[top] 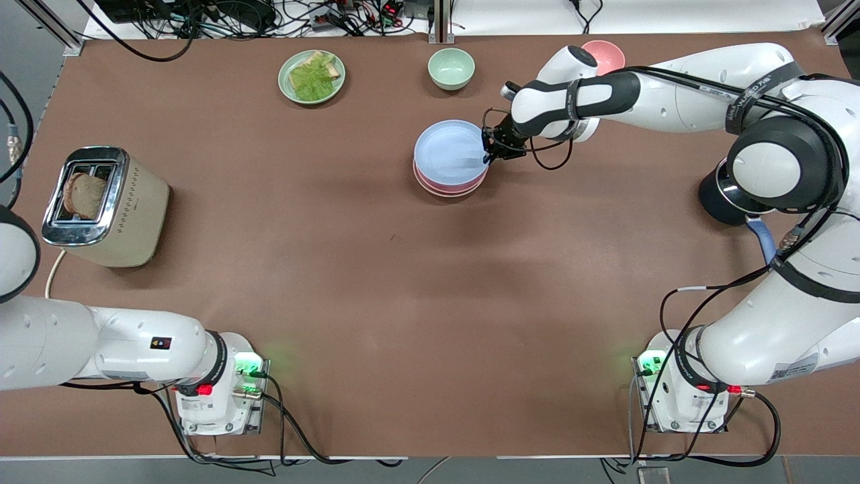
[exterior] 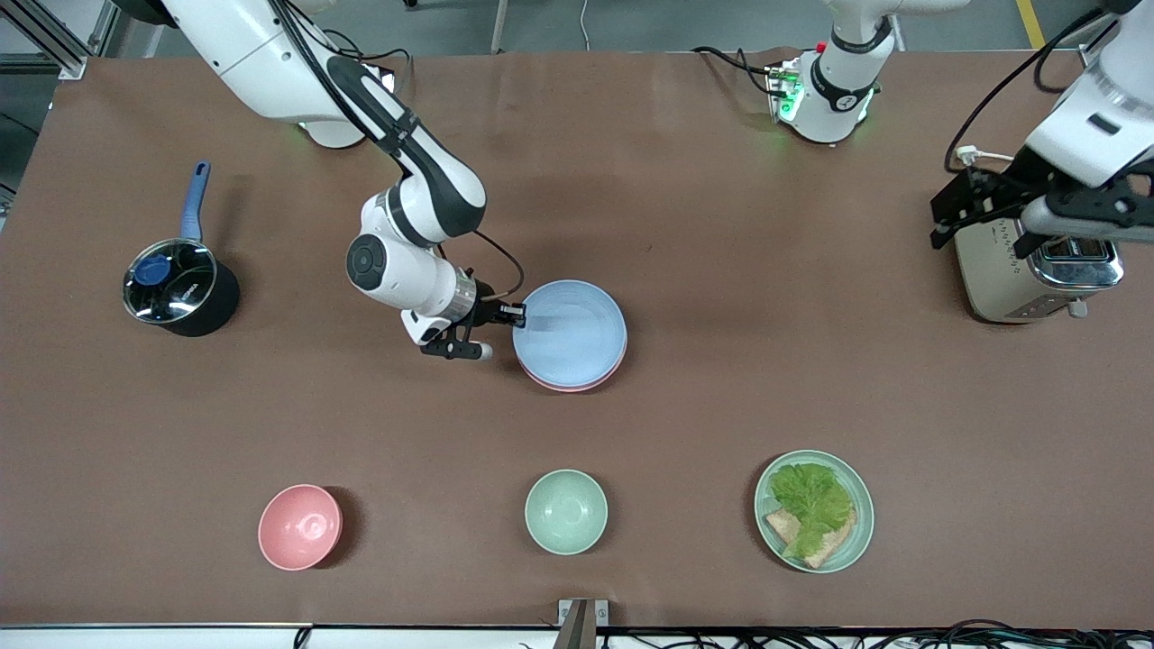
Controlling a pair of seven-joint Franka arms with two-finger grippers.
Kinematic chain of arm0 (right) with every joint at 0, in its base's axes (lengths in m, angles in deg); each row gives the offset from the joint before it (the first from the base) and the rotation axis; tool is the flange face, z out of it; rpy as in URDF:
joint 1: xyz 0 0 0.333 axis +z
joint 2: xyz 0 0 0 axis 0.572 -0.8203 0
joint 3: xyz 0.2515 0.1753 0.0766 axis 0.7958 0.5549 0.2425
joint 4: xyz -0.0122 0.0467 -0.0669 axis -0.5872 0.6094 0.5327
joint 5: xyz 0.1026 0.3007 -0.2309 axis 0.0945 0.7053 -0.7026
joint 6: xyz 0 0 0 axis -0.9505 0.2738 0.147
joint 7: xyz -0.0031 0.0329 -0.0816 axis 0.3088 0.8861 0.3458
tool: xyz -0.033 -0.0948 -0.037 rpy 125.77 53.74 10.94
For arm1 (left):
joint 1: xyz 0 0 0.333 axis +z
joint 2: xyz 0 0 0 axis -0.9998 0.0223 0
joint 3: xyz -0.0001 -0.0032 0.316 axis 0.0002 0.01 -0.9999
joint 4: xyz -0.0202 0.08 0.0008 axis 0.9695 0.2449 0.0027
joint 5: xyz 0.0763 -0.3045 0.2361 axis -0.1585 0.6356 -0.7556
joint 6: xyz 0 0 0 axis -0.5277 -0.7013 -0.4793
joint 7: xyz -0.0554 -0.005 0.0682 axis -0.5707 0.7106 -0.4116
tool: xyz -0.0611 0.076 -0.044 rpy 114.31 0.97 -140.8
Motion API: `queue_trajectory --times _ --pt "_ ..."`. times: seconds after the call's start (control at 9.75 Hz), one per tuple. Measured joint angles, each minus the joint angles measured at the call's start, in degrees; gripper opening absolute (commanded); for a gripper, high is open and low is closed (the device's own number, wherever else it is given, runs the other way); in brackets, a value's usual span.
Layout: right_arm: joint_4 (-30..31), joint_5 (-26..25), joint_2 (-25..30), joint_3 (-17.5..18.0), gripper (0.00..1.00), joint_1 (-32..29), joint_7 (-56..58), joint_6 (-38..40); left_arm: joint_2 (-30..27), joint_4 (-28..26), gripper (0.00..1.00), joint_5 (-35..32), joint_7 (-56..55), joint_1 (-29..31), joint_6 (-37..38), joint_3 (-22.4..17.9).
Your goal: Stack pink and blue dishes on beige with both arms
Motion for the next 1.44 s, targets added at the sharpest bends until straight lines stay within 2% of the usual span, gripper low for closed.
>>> queue_trajectory --times 0.21,0.31,0.41,0.51,0.72,0.82,1.03,1.13,1.23,1.44 --pt "1.1 0.0 -0.1 0.0 0.06 0.1 0.0 -1.5 1.2 7.8 1.0 -1.7 1.1 0.0 7.8 -0.2" --pt "1.6 0.0 -0.3 0.1 0.35 0.3 0.0 -2.4 3.4 13.2 1.0 -2.0 1.2 0.0 12.9 -0.2" --pt "1.6 0.0 -0.6 0.1 0.93 0.4 0.0 -2.9 5.8 17.4 1.0 -2.4 1.2 0.0 16.6 -0.2" --pt "1.6 0.0 -0.6 0.0 1.0 0.4 0.0 -3.0 7.6 19.7 1.0 -2.7 1.2 0.2 18.2 -0.2" --pt "1.0 0.0 0.9 0.0 1.0 0.2 -0.5 -2.2 8.3 20.4 1.0 -2.7 1.2 1.0 19.1 -0.2" --pt "0.4 0.0 4.0 -0.3 1.0 -0.6 -1.4 1.8 8.2 20.4 1.0 -2.7 1.2 1.1 19.2 -0.2" --pt "-0.3 -1.3 14.5 -1.0 1.0 -6.1 -2.4 15.1 8.2 20.4 1.0 -2.7 0.6 1.1 19.2 -0.1" --pt "-0.5 -4.8 20.3 -3.0 1.0 -9.2 -2.5 22.1 8.2 20.4 1.0 -2.7 -0.5 1.0 19.3 -0.1" --pt "-1.0 -9.4 25.3 -6.9 1.0 -10.6 -2.5 28.2 8.2 20.4 1.0 -2.7 -1.4 1.0 19.3 0.0" --pt "-5.4 -18.1 31.0 -14.1 1.0 -12.2 -2.1 39.3 7.7 20.1 1.0 -2.7 -2.0 1.0 19.1 0.0"
